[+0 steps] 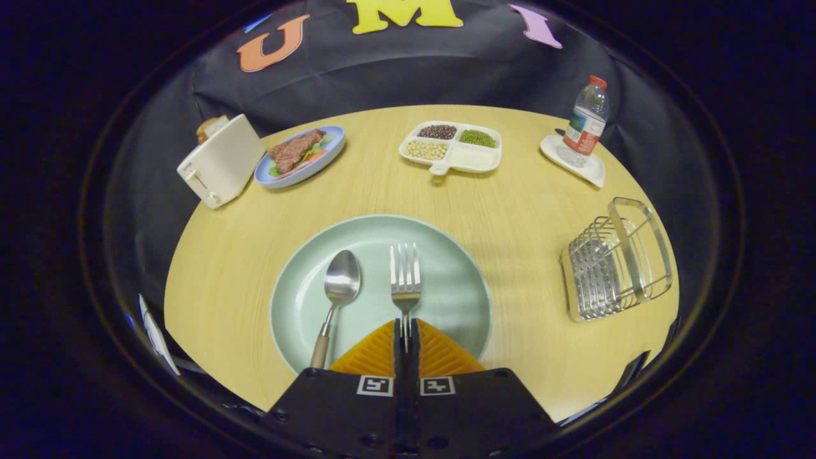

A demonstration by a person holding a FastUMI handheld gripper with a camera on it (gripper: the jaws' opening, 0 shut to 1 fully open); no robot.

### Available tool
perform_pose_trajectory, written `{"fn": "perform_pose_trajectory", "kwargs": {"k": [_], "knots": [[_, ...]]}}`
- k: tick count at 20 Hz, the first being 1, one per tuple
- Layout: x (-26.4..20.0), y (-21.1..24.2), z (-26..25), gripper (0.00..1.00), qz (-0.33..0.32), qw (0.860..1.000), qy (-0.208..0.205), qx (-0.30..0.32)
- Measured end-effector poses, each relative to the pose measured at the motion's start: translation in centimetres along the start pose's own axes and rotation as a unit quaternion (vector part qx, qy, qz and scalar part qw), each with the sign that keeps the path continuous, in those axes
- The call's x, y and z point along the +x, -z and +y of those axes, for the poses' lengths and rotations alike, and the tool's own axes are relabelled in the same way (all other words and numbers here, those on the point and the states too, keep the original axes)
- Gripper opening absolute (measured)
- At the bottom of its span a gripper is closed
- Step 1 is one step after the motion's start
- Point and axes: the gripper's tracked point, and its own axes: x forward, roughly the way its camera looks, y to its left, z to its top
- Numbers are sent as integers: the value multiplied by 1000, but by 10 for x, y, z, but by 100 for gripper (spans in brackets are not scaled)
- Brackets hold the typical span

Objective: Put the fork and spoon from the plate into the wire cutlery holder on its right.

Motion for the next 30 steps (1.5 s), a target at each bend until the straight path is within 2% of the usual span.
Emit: {"fn": "perform_pose_trajectory", "kwargs": {"k": [7,17,23,30], "knots": [[-47,-15,-10,1,-42,999,-11,4],[-111,-36,-102,1,-104,994,1,43],[-113,-42,-157,0,-102,992,8,71],[-89,-40,-185,0,-79,993,11,92]]}}
